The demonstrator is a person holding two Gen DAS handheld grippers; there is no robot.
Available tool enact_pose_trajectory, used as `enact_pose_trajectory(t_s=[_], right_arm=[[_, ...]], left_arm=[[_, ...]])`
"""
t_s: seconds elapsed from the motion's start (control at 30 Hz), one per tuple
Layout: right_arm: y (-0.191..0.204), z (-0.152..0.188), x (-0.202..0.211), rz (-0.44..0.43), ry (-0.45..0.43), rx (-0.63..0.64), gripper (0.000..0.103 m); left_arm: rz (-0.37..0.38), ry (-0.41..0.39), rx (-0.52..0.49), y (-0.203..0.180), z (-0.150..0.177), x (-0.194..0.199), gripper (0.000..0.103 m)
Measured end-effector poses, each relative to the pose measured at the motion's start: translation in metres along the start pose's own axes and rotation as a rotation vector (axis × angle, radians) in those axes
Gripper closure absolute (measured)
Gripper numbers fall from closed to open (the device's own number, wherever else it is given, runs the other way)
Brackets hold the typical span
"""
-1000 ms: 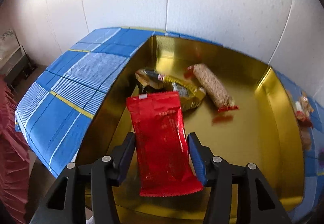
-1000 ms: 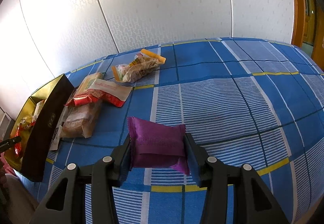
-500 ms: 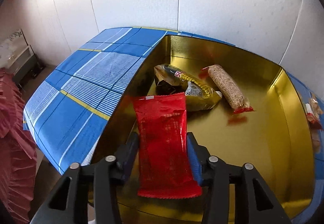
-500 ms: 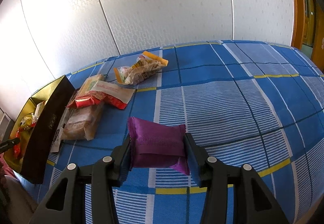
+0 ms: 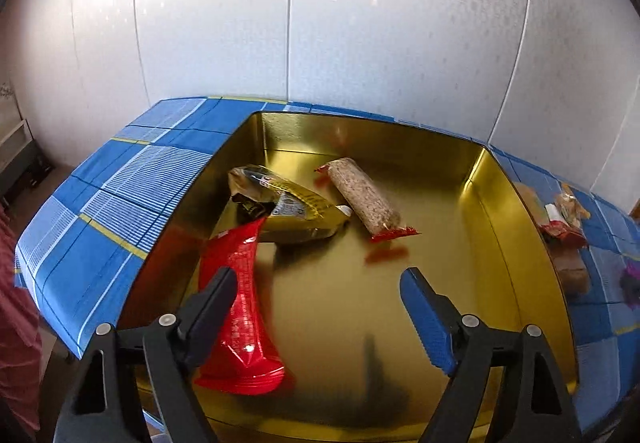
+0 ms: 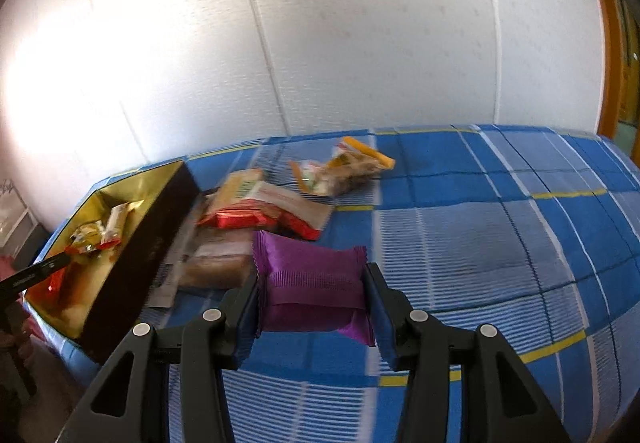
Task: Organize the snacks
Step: 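Open the left tool to drop the red snack into the tin, then carry the purple packet with the right tool into the tin and open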
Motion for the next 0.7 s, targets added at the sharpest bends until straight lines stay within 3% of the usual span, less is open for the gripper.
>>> enact_pose_trajectory(t_s=[0.4,0.7], right_arm=[[0.107,-0.033,-0.007,-0.119,0.015,0.177,0.054],[0.207,-0.056,-0.045,-0.174,0.114,0.339,0.054]], left_arm=[[0.033,0.031,0.090,0.018,0.003,-0.003,0.019],[0.044,0.023,0.082,0.020,0.003,0.001,0.019]])
Point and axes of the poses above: each gripper's, at about its wrist camera, not at the fingertips, and x roughly against the way its jaws point, y to its left, z to its underside, the point moved 6 cm from there along -x, roughly the way its jaws point, and after that the axes turned 4 degrees about z, right-handed, at the moved point
